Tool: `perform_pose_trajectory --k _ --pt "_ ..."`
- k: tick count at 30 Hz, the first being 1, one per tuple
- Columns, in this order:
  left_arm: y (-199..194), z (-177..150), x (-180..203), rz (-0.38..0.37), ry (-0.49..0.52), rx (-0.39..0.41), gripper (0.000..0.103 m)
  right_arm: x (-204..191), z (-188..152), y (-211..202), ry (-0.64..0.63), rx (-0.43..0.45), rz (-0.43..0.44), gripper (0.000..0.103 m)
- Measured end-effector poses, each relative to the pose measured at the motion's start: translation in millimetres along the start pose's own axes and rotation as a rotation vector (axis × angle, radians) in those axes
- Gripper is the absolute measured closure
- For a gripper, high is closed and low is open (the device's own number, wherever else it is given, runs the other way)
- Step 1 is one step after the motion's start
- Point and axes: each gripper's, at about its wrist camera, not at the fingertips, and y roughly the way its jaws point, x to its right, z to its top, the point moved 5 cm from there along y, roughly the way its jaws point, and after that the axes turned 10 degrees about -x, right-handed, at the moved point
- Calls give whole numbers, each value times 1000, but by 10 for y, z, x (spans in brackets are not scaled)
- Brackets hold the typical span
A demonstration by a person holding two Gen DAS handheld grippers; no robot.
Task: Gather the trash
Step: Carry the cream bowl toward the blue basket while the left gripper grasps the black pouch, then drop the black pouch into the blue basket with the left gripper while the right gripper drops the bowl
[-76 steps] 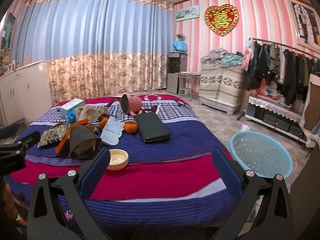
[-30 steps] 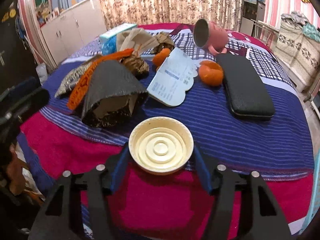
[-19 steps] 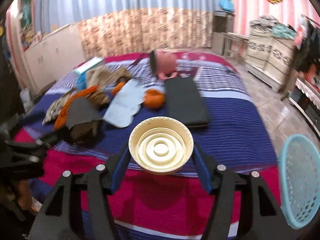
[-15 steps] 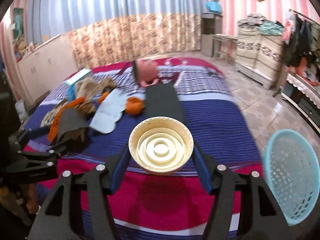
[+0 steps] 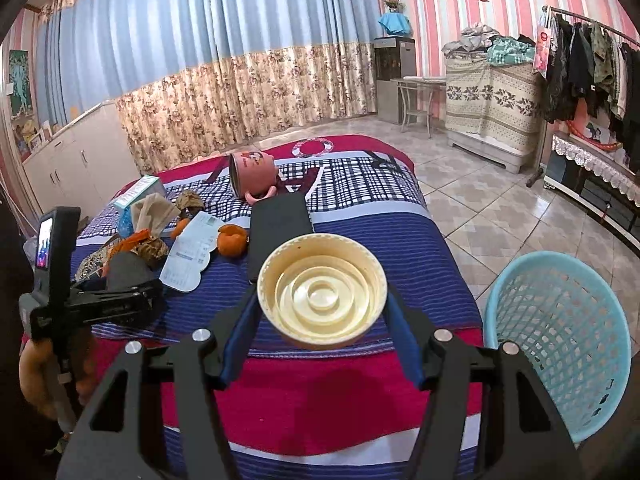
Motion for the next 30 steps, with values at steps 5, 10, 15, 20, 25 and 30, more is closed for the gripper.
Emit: perform_pose_trajectory --k 5,10,15,20,25,30 --pt "-75 2 67 -7 33 32 8 70 3 -46 19 14 -9 42" --pt "-367 6 179 -14 81 116 8 223 3 -92 45 24 -41 42" --pt "-764 163 529 -7 181 257 8 718 22 -318 121 68 -133 42" --pt "-963 323 1286 -75 299 365 8 1414 -55 -538 200 92 -322 42" --pt "-944 280 2135 -140 419 419 8 2018 -255 -563 277 57 -441 42" --pt "-833 109 3035 -263 527 412 8 2535 -527 -620 387 29 -500 42"
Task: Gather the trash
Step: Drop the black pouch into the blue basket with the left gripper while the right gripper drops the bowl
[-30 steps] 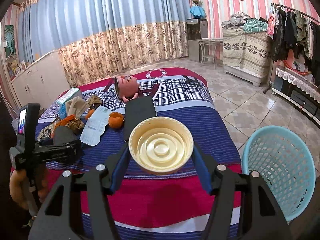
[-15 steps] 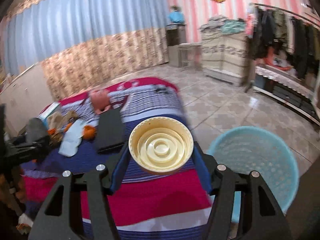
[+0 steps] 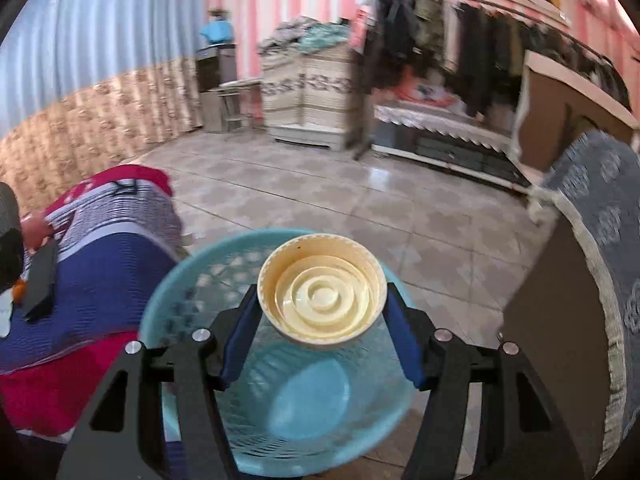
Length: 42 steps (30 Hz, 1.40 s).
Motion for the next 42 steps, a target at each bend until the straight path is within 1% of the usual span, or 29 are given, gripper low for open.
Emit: perform_pose_trajectory --k 1,3,6,9,12,13,15,17,21,26,31,32,33,34,37,39,42 --pt "94 31 163 -28 8 1 8 85 -17 13 17 -4 -6 42" --pt "263 78 420 -60 28 0 8 197 -39 26 41 -10 -13 42" --pt "462 117 710 -77 72 -4 8 315 -39 13 85 -8 -28 42" --pt "662 143 974 -94 109 -26 8 423 -29 10 133 -4 -24 42" --pt "788 142 1110 -105 148 -41 7 535 -74 41 168 -15 -21 42" --pt "828 138 1138 -108 157 -54 7 519 -66 55 172 -18 -21 42" --pt "864 143 1120 -100 148 -63 6 524 -68 64 181 -19 -20 42" --pt "913 152 1064 -91 131 -71 6 490 -67 68 178 -18 -18 42" --pt "875 196 847 -75 76 -77 6 426 -54 96 146 -25 -12 42" --pt "671 223 515 -10 32 -42 5 188 -31 124 94 -35 4 42" --pt "439 123 80 64 -9 -31 5 -105 -12 135 57 -41 38 42" --pt "389 93 -7 75 -19 -30 5 -124 6 138 54 -40 44 39" --pt "356 81 -78 84 -25 -29 5 -174 16 116 51 -31 51 29" --pt "292 45 -182 98 -37 -27 5 -217 28 81 48 -16 52 24" --pt "148 -48 -442 121 -68 -30 5 -335 70 -41 30 23 44 19" --pt "42 -113 -610 136 -93 -35 5 -395 94 -84 18 41 34 18" --pt "-110 -191 -808 149 -122 -34 5 -487 113 -143 16 59 31 8"
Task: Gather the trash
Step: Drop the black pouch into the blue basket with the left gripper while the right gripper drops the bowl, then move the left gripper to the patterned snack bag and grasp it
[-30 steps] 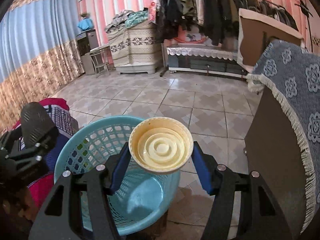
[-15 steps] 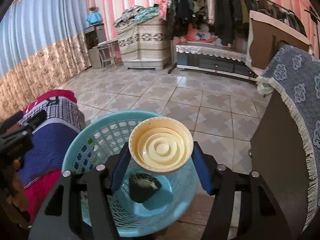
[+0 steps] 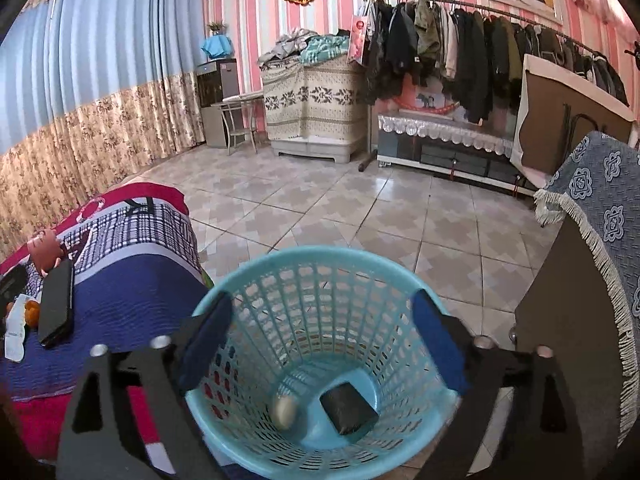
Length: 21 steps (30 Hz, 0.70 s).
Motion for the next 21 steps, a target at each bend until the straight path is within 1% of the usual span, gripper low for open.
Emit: perform_pose_trajectory --k 4,9,11,14,16,19,21 --pt "-233 -141 -370 38 -29 12 5 -166 17 -89 -18 17 25 8" --pt "-446 -309 -819 95 -69 8 5 -563 -43 -192 -83 21 84 8" --pt "-546 -392 -1063 131 -85 8 5 -704 -68 -238 -101 29 103 8" --pt "-656 -485 -1352 182 -93 10 5 -950 -112 -325 -112 39 156 8" --pt "-716 -563 -1592 209 -113 -2 5 -1090 -120 -360 -112 42 191 8" --pt "-778 -711 -2007 221 -171 -38 5 -1302 -163 -410 -120 46 234 8" --pt "-816 -832 -2245 261 -191 -51 5 -1418 -207 -440 -134 49 246 8"
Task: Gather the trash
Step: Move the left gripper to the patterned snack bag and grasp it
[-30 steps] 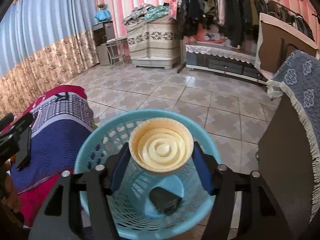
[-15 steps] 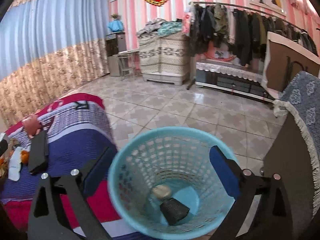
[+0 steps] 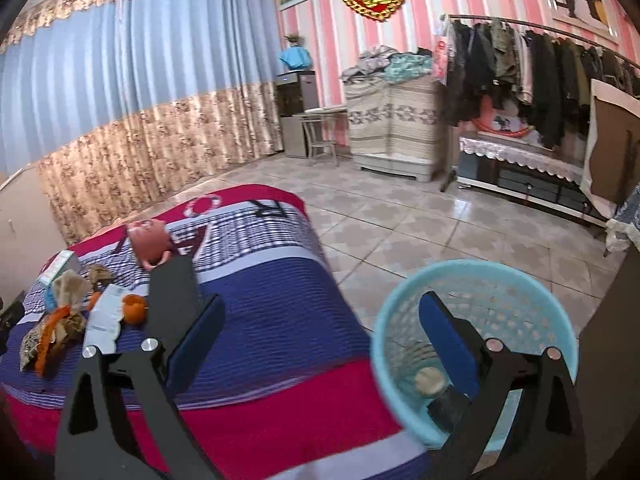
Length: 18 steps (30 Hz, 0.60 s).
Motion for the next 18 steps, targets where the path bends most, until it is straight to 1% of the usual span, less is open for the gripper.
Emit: perform_pose_trajectory --k 3,4,8,11,14,18 --pt "55 -115 -310 54 -12 -18 5 -204 -47 -10 -30 4 24 8" --pt "101 -166 -443 69 -19 -35 5 -258 -48 -12 -40 5 24 8" --pt "313 -361 -856 94 -44 -104 5 -494 -99 -49 -79 26 15 7" --pt "493 -501 -1042 98 -49 -159 5 -571 -108 -30 -81 21 11 6" --pt "626 -626 -1150 104 -65 -203 5 -605 -123 22 -68 -4 25 6" --pt "770 -702 -1256 98 -81 -238 6 -698 -158 95 -102 -26 12 6"
